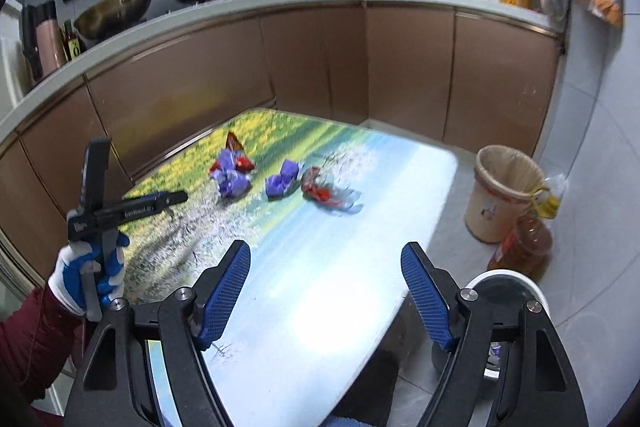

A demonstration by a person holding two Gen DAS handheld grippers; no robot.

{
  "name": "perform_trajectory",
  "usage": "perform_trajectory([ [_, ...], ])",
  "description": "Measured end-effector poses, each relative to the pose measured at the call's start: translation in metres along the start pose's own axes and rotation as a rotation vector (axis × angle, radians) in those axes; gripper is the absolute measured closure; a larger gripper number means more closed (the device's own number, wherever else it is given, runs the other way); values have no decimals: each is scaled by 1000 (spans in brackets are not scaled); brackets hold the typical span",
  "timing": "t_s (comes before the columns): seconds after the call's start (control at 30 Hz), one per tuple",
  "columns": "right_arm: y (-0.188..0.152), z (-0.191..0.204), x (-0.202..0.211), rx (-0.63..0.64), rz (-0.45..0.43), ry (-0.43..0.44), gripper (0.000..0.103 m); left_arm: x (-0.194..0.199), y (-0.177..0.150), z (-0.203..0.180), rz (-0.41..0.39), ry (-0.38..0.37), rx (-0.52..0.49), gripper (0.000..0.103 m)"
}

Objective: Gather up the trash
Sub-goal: 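Grasp a purple wrapper with the left tool while the right tool grasps a red-printed clear bag, then lift and carry the purple wrapper and red-printed bag over the bin with both tools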

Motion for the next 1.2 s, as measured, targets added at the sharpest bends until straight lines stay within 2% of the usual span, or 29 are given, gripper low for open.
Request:
perform_trajectory([
  [0.23,26,4,-76,51,71,12,26,-45,35,-14,17,22,-7,57],
  [0.3,38,4,-95,67,79,17,26,-56,45,-15,16,33,-3,52],
  [0.4,59,3,-126,86,87,32,26,-74,57,-16,20,53,18,51],
  [0.5,79,6,-162,118,101,44,26,-86,60,-13,31,67,30,51],
  [0.6,89,8,-196,148,129,42,26,-97,56,-5,52,50,62,51],
  [0.8,84,4,-243,150,194,53,27,-100,49,7,63,2,117,55],
  [0.9,77,2,-248,144,203,54,39,-98,46,3,58,12,97,57],
  [0.97,72,1,-249,138,213,51,59,-96,43,-1,52,28,82,60],
  [1.0,70,1,-249,142,212,41,62,-94,41,-3,47,36,75,60],
  [1.03,68,0,-247,146,212,36,71,-91,40,-5,43,44,67,62],
  [1.07,67,0,-246,146,214,36,84,-88,38,-8,39,52,57,62],
  [1.1,65,0,-243,146,218,39,90,-85,36,-12,35,62,45,62],
  [1.2,59,2,-232,150,209,32,94,-69,30,-23,12,87,3,63],
])
Point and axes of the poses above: each gripper's, at about its wrist camera, not at the fingertips, and x roughly against the way its jaws point, z to its left, y to its top, the point moved 2 cm from there along -x, roughly the way its jaws point, and after that the axes turned 6 degrees about z, right-handed, at the moved point
